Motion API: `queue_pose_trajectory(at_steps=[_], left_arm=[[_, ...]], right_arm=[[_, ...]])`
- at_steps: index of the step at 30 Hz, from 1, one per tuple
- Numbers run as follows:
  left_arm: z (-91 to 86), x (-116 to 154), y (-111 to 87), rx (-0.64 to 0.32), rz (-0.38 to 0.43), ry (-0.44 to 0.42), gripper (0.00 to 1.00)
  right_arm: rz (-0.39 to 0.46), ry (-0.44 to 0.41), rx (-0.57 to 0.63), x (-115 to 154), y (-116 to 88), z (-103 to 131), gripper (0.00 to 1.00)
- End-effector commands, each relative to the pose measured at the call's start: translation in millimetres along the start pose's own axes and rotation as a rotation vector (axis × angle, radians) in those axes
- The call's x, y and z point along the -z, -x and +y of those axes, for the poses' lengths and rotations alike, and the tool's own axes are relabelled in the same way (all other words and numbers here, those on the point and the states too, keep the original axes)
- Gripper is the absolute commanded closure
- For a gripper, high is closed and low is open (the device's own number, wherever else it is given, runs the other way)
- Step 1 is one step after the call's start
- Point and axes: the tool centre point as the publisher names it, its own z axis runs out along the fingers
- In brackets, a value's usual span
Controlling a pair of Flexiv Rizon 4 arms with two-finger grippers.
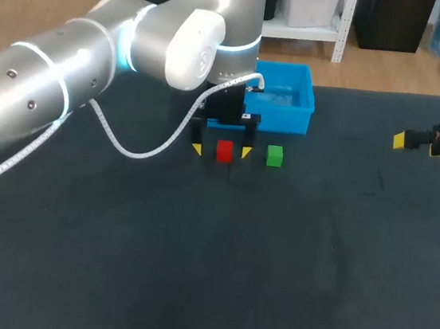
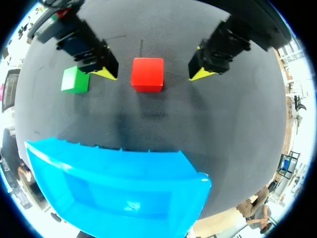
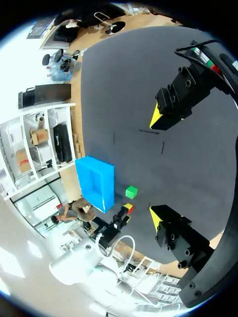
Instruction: Use the left arm to pick the red cube and place it into the blue plastic box first, then use the right arm to grasp the green cube and put it into the same blue plastic box after the first action is fully finished.
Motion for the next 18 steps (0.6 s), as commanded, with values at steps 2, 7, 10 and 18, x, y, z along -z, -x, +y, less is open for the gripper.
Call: queue_pose_trajectory(at_steps=[2, 7, 10, 18], left_arm=[[-2.0, -2, 4.9, -0.004, 0.014, 0.006, 0.81], [-1.2, -3, 4.8, -0.002, 0.017, 0.009, 1.0], [-1.0, -4, 5.0, 0.0, 0.015, 0.009, 1.0], [9.5, 0, 5.1, -0.021, -0.005, 0.02, 1.0]], right_arm=[[0.0, 0.0, 0.0, 0, 0, 0, 0.0], [0.0, 0.0, 0.0, 0, 0, 0, 0.0], [0.0, 0.0, 0.0, 0, 0, 0, 0.0], [0.0, 0.0, 0.0, 0, 0, 0, 0.0]])
